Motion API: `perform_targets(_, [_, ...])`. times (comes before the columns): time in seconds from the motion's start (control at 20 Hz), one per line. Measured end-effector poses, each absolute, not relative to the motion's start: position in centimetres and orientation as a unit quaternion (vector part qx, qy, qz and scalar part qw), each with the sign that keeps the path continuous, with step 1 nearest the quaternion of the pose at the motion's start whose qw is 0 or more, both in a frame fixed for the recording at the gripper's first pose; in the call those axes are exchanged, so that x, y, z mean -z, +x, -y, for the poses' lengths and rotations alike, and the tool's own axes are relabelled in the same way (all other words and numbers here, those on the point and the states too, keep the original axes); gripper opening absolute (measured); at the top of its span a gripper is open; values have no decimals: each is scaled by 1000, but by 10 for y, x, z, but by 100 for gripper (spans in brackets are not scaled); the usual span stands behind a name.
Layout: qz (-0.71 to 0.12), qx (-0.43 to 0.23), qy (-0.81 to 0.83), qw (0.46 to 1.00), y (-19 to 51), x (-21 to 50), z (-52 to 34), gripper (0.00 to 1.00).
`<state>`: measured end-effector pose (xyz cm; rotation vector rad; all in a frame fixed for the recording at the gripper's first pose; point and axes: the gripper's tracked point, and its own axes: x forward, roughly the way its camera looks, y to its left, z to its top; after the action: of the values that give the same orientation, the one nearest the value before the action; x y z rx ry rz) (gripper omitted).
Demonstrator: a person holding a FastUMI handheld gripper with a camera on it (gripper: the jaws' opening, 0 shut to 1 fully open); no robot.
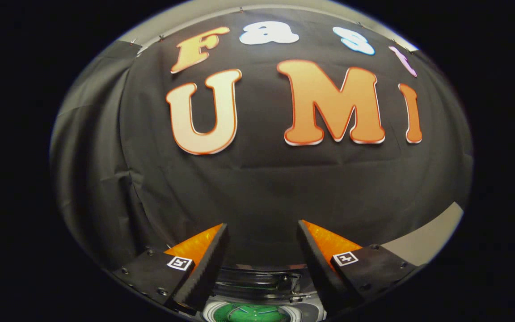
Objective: Put the clothes into the washing machine and then close the washing machine lid.
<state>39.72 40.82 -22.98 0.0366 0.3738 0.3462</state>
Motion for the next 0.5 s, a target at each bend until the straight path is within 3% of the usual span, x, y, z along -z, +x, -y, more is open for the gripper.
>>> perform_targets(0.45, [-261, -135, -5, 956, 436, 309, -400, 98])
perform_targets(0.5, [-230, -142, -8, 963, 437, 300, -401, 99])
